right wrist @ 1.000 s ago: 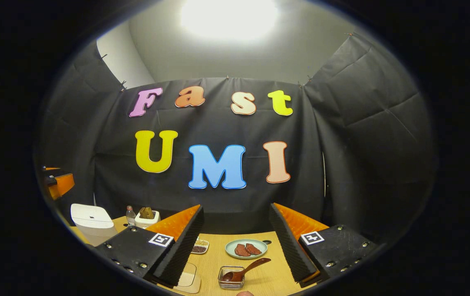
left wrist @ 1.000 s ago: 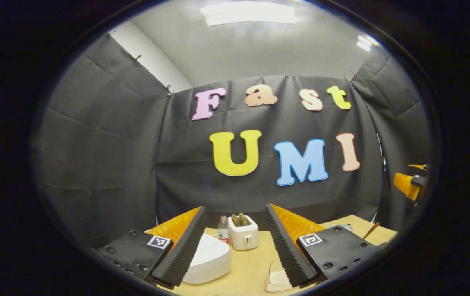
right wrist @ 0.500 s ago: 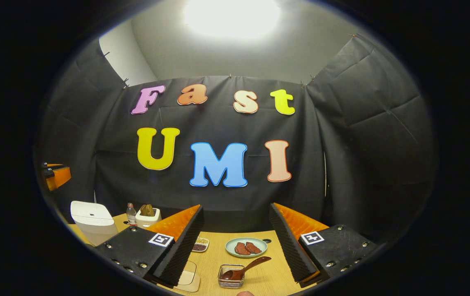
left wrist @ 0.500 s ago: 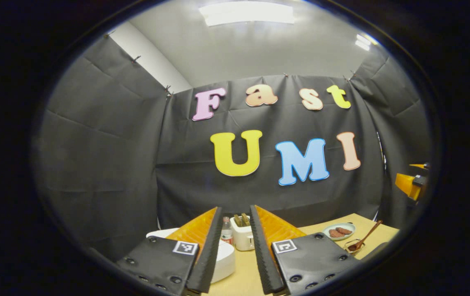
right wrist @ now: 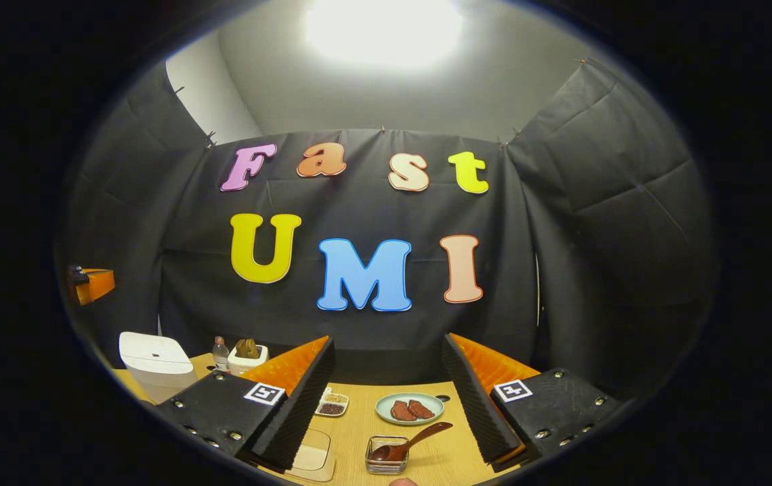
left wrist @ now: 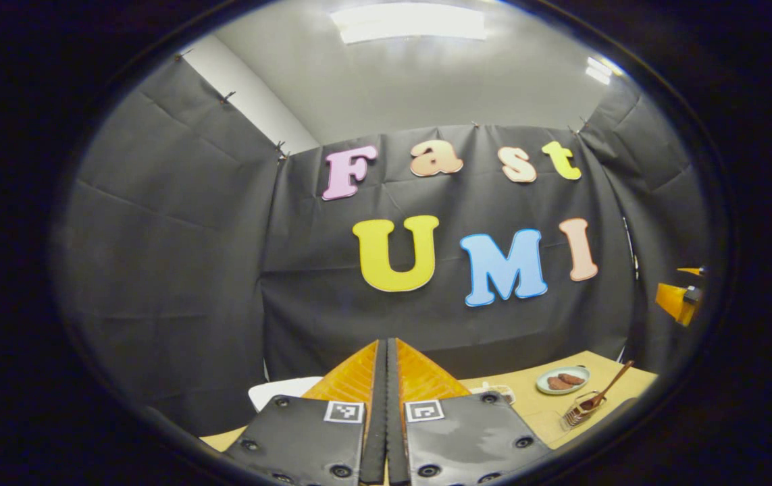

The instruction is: Close the left gripper, press the button to open the rice cooker; take a wooden spoon from the chopstick holder with the right hand, scoop a spoonful of rice and pour it into the rice cooker, then put the wooden spoon back into the chopstick holder.

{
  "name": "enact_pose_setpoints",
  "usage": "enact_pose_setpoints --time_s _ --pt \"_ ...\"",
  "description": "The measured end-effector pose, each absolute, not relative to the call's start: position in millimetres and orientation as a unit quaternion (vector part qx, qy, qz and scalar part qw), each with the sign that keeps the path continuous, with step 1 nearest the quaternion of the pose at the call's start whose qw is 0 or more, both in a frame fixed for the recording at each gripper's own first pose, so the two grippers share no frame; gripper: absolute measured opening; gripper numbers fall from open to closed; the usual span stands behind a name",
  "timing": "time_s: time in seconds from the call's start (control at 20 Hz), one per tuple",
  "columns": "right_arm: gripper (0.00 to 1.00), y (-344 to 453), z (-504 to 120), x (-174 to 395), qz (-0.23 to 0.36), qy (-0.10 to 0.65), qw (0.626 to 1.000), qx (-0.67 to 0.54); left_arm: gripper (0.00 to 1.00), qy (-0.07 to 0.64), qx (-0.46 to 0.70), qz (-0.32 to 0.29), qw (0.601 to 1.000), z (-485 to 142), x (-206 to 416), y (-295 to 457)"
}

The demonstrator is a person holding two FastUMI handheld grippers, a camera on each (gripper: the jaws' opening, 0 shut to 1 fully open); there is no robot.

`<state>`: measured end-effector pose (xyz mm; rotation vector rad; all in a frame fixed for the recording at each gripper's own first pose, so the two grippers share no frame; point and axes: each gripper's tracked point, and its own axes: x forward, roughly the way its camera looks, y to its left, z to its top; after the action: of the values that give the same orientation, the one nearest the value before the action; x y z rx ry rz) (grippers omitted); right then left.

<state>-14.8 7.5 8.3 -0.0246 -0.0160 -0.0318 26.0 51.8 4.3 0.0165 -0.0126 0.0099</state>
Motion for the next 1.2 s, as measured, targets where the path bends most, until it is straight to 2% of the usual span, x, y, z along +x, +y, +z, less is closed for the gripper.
enact_pose_setpoints --time_s 0.6,1.2 --pt "0.96 6.4 -3.9 -23.7 -0.067 0.012 0.997 -0.018 0.09 0.087 -0.03 0.015 0.996 -77.8 100.9 122.7" --pt "0.97 9.8 -5.2 -32.7 -0.116 0.021 0.992 -0.038 0.09 0.204 -0.045 0.003 0.978 -216.6 141.1 149.5"
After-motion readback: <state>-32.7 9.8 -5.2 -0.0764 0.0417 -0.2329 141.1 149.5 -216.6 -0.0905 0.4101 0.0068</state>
